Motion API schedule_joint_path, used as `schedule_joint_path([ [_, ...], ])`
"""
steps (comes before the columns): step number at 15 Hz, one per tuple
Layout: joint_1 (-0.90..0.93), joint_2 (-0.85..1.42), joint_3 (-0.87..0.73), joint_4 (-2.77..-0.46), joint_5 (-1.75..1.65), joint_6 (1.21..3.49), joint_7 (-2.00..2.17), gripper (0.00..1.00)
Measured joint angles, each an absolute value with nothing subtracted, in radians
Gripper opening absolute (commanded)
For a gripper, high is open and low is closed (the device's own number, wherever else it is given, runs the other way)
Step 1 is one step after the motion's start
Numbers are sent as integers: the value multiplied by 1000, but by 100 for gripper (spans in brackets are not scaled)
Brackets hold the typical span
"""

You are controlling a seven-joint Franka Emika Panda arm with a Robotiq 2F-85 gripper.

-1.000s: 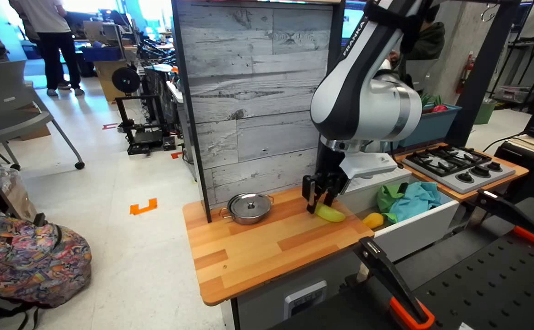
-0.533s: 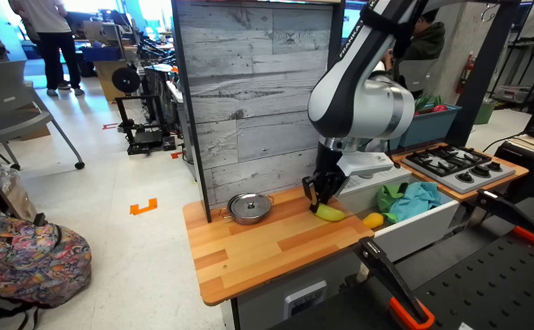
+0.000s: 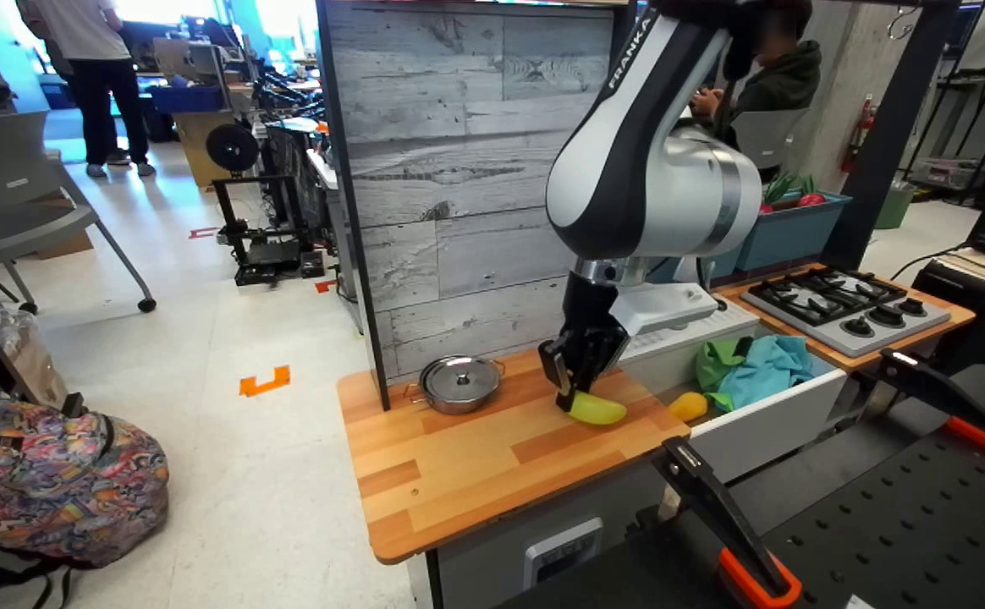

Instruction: Put the silver lid on the silver pot, move the banana to the left, push the faucet to the left

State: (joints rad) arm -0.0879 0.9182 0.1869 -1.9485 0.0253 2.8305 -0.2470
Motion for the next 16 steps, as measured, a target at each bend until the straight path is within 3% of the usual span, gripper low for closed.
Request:
schedule_joint_path([
  [16, 146, 920, 180, -1888, -32, 2776, -220, 6],
])
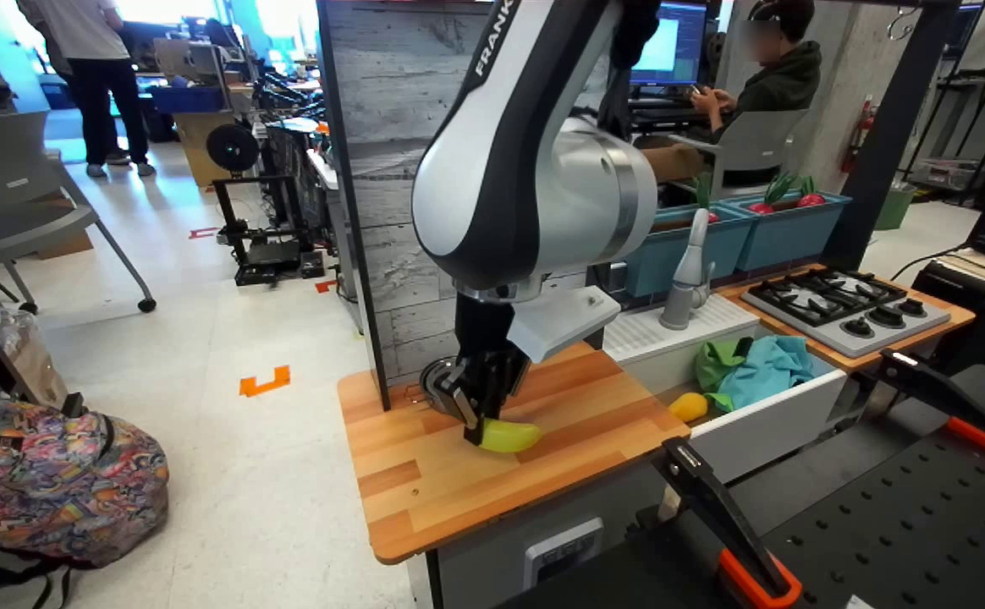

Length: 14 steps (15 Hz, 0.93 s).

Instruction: Put the silver lid on the silver pot, move the banana to the left, push the faucet to the left

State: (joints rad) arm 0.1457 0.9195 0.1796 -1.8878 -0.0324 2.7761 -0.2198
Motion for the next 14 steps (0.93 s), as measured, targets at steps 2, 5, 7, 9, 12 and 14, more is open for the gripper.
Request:
schedule_joint_path([
  [2, 148, 948, 180, -1854, -42, 2755, -221, 6],
  [5, 151, 987, 179, -1806, -55, 2724, -221, 51],
  [7, 154, 1005, 179, -1780, -55, 2697, -221, 65],
  [9, 158, 1017, 179, -1761, -55, 2671, -221, 80],
  [12, 166, 1019, 179, -1752, -55, 2636, -219, 99],
  [14, 175, 1012, 179, -1758, -55, 2626, -214, 100],
])
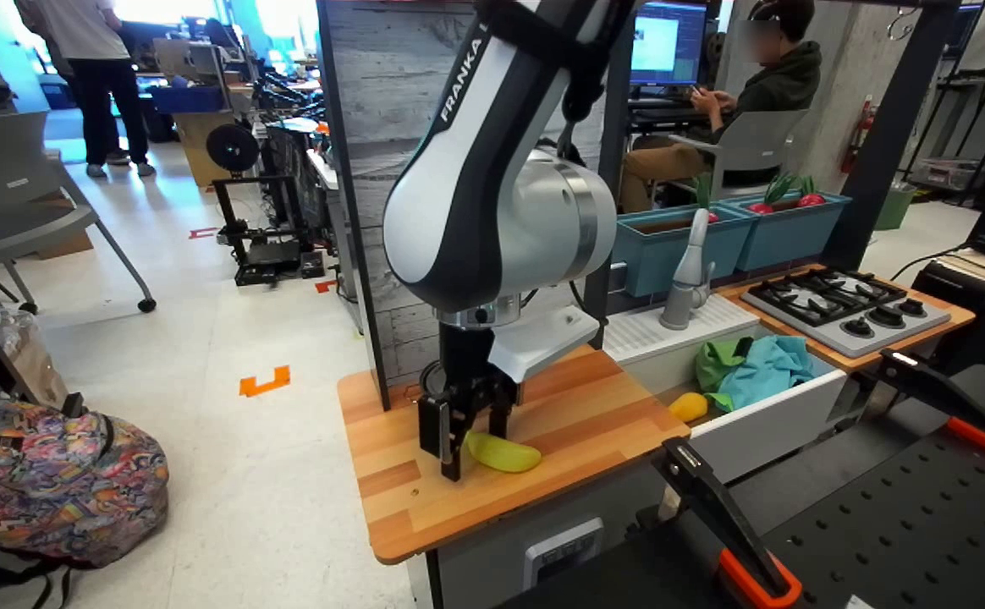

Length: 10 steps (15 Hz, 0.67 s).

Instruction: Put the silver lid on the silver pot, move the banana to the left, push the faucet to the left

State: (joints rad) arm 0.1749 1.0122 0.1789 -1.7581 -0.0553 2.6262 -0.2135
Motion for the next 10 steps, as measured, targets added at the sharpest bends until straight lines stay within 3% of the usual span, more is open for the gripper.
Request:
schedule_joint_path([
  [10, 129, 681, 175, -2112, -15, 2778, -91, 100],
])
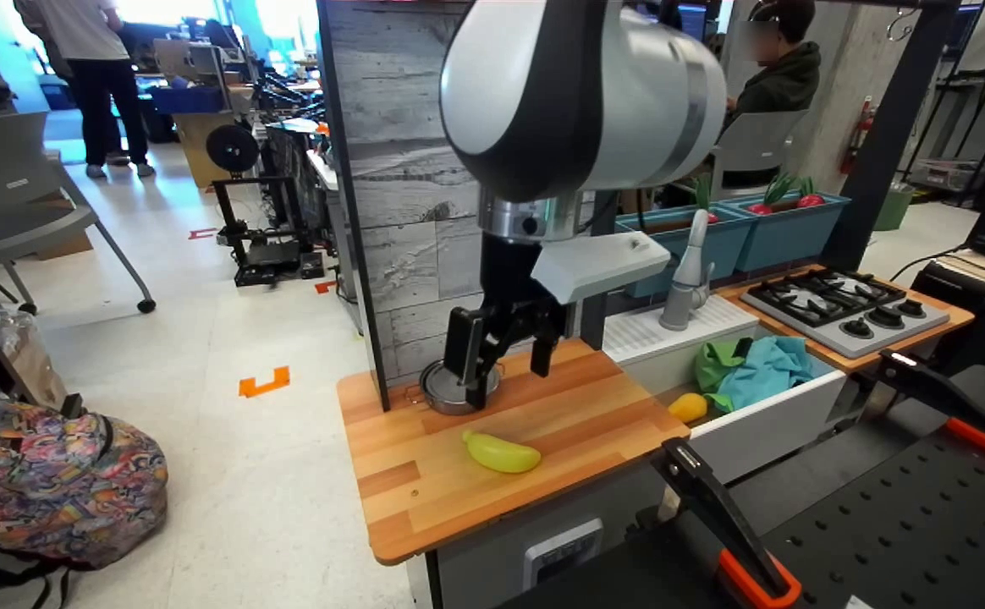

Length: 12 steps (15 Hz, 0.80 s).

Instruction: Put the silver lid on the silver pot, move the banana to the left, push the faucet to the left

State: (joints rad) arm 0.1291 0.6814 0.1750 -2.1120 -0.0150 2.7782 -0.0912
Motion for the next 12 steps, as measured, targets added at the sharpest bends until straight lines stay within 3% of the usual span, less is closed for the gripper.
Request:
schedule_joint_path([
  [6, -82, 491, 226, -2344, 150, 2905, -120, 100],
  [12, -388, 400, 353, -2425, 339, 2923, -291, 100],
])
